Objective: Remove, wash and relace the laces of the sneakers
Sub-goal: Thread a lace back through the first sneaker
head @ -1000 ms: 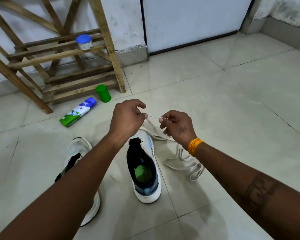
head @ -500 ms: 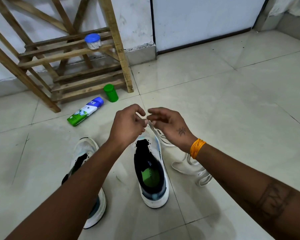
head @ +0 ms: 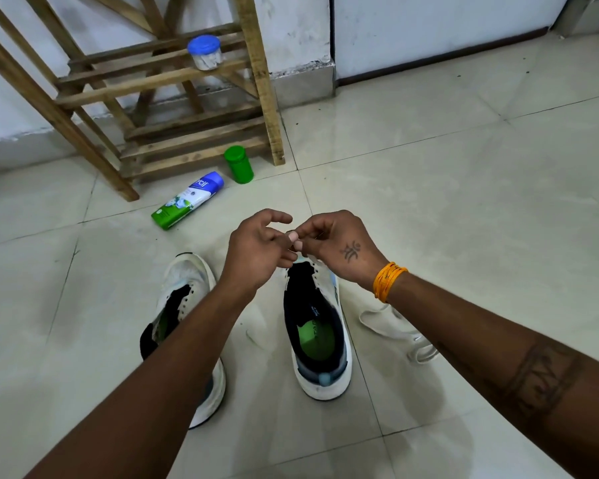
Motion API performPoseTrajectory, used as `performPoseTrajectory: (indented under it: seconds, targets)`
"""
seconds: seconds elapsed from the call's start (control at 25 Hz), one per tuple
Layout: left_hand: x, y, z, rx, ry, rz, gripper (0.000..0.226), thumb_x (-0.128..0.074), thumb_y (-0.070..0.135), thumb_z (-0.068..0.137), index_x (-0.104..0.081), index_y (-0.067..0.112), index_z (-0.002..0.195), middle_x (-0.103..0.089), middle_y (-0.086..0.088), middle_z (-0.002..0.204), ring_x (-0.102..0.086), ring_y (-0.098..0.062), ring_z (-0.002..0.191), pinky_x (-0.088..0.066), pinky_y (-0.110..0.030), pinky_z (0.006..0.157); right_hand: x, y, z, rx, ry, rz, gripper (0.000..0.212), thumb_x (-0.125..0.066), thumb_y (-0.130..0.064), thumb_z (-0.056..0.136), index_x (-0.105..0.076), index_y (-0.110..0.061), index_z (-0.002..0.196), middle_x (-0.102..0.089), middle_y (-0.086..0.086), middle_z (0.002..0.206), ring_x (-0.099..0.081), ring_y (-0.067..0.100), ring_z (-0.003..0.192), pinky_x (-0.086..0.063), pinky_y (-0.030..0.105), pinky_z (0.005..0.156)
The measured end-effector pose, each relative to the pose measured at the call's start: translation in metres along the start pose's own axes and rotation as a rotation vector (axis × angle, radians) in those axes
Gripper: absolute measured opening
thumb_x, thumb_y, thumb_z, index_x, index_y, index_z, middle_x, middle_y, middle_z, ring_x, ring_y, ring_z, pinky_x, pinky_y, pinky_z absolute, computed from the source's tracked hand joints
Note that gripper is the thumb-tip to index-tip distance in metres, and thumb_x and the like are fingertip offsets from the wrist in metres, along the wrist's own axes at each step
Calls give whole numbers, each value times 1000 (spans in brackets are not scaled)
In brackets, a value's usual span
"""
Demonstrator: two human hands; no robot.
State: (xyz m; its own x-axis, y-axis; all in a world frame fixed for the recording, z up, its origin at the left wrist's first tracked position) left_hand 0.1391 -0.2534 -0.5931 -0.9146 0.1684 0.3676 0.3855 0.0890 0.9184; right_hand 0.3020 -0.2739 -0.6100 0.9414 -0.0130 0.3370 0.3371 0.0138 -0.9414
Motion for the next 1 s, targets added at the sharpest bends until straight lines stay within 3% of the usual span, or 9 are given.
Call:
performPoseTrajectory:
  seconds: [0.08, 0.2, 0.28, 0.4, 0.64, 0.84, 1.0]
  targets:
    - [2, -13, -1, 32, 74, 174, 22, -73, 39, 92, -74, 17, 93, -76, -9, 75, -73, -24, 67, -63, -38, 66, -4, 6, 2, -1, 24, -37, 3, -79, -15, 87, -79, -18, 86, -73, -7, 72, -65, 7, 65, -52, 24, 67]
    - [0, -32, -6, 195, 80, 394, 63, -60, 68, 87, -67, 11, 63, -70, -8, 59, -73, -26, 58, -63, -41, 67, -15, 18, 0, -5, 44, -90, 6, -77, -16, 88, -79, -19, 83, -71, -12, 73, -64, 3, 68, -54, 27, 72]
    - [-6, -40, -11, 288, 36, 385, 58, -61, 62, 82, -67, 7, 62, -69, -9, 58, -72, -26, 53, -63, -40, 65, -20, 29, -4, -40, 88, -80, 7, -76, -14, 87, -80, -19, 83, -72, -13, 74, -65, 1, 70, -54, 25, 74]
    - [-15, -42, -16, 232, -19, 614, 36, -64, 42, 68, -67, 6, 66, -64, -7, 55, -66, -28, 58, -53, -33, 55, -24, 41, -9, -116, 141, -85, 7, -78, -12, 84, -81, -17, 81, -75, -10, 76, -69, 4, 76, -53, 20, 74]
    - [-18, -45, -6, 155, 118, 680, 10, -69, 21, 70, -76, 13, 69, -69, -6, 65, -66, -28, 68, -44, -27, 54, -36, 50, -12, -153, 120, -153, 11, -74, -14, 86, -77, -19, 77, -68, -17, 69, -61, -4, 66, -39, 5, 61]
    - [-15, -56, -10, 173, 156, 541, 13, -66, 13, 73, -76, 13, 64, -67, -5, 58, -66, -24, 65, -39, -25, 51, -41, 48, -18, -87, 90, -234, 10, -70, -15, 89, -75, -16, 80, -67, -11, 78, -61, 9, 79, -49, 27, 76]
    - [-13, -63, -16, 199, 120, 333, 15, -69, 10, 76, -79, 15, 67, -69, -4, 58, -62, -16, 56, -53, -30, 59, -47, 51, -27, -123, 113, -270, 11, -69, -21, 89, -73, -17, 79, -72, -5, 81, -65, 14, 80, -54, 34, 77]
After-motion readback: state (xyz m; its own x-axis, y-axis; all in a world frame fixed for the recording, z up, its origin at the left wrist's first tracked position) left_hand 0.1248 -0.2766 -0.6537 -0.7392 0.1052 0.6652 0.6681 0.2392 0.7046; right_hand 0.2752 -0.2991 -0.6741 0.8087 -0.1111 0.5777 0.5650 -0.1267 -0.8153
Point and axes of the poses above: each hand's wrist, its own z-axis towards the middle knuckle, its own x-axis out of the back of the hand, y = z × x, the point moved 4 cm from there along z, towards the middle knuckle
